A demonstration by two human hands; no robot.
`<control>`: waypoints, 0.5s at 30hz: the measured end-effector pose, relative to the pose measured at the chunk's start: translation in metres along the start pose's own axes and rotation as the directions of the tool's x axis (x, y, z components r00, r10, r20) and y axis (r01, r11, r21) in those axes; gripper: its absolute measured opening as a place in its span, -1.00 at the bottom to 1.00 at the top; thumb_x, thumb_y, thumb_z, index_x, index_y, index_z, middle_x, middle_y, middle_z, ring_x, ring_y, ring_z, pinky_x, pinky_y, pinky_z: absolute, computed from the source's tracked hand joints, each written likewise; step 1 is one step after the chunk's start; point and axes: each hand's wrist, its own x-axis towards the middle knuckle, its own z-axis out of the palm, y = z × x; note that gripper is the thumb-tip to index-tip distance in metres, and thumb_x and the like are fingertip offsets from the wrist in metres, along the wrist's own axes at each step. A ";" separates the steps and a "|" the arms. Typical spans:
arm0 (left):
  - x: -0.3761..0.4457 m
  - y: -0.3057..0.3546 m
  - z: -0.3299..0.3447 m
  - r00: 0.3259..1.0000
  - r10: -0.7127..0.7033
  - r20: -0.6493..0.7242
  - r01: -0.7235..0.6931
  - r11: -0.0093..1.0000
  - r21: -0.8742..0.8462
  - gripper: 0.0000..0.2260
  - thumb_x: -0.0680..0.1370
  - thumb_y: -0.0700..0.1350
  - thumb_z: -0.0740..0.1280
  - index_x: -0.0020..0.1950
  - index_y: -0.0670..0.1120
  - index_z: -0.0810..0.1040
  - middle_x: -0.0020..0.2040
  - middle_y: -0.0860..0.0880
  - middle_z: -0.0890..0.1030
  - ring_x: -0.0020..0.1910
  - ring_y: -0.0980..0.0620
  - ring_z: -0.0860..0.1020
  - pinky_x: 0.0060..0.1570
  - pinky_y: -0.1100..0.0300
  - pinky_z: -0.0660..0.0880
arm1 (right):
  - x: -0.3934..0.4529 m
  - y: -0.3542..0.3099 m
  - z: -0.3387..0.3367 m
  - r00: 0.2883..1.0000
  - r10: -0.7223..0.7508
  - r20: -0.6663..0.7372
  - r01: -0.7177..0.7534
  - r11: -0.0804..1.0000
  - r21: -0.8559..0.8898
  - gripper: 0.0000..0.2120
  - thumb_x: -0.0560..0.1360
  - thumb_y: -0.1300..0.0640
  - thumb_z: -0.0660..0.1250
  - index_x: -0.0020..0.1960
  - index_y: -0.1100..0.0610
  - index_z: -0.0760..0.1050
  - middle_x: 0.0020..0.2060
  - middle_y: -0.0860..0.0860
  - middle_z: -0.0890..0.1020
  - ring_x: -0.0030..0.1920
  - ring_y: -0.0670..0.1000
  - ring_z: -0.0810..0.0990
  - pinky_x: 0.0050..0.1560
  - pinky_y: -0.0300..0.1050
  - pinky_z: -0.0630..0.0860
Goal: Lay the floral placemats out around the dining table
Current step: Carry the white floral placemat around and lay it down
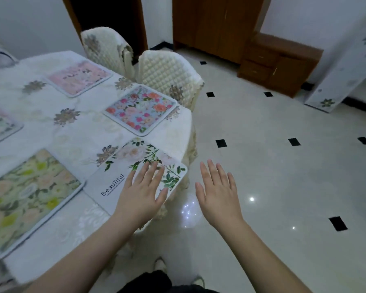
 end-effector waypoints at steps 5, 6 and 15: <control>-0.001 -0.030 0.004 0.986 -0.168 -0.019 0.168 0.985 -0.030 -0.33 0.52 0.29 -0.33 0.61 0.10 -0.11 0.61 0.08 -0.12 0.58 0.08 -0.19 0.53 -0.03 -0.21 | 0.042 -0.025 0.008 0.988 -0.140 0.065 0.140 0.990 0.003 -0.33 0.53 -0.18 -0.31 0.59 -0.01 -0.01 0.59 -0.03 0.04 0.58 0.03 -0.04 0.52 0.06 -0.15; 0.000 -0.037 0.006 0.980 -0.197 -0.014 0.197 0.980 -0.036 -0.33 0.52 0.28 -0.33 0.61 0.10 -0.11 0.61 0.07 -0.11 0.58 0.07 -0.18 0.53 -0.04 -0.21 | 0.051 -0.031 0.010 0.983 -0.166 0.080 0.167 0.986 -0.003 -0.33 0.53 -0.19 -0.32 0.59 -0.02 -0.03 0.59 -0.03 0.02 0.58 0.02 -0.05 0.52 0.05 -0.16; 0.013 -0.083 0.022 0.935 -0.353 0.028 0.354 0.931 -0.087 -0.27 0.45 0.27 -0.43 0.61 0.09 -0.16 0.61 0.05 -0.19 0.58 0.04 -0.21 0.53 -0.05 -0.22 | 0.114 -0.085 0.043 0.924 -0.336 0.180 0.349 0.936 -0.046 -0.34 0.53 -0.18 -0.30 0.60 -0.02 -0.04 0.59 -0.04 0.00 0.58 0.00 -0.07 0.52 0.02 -0.21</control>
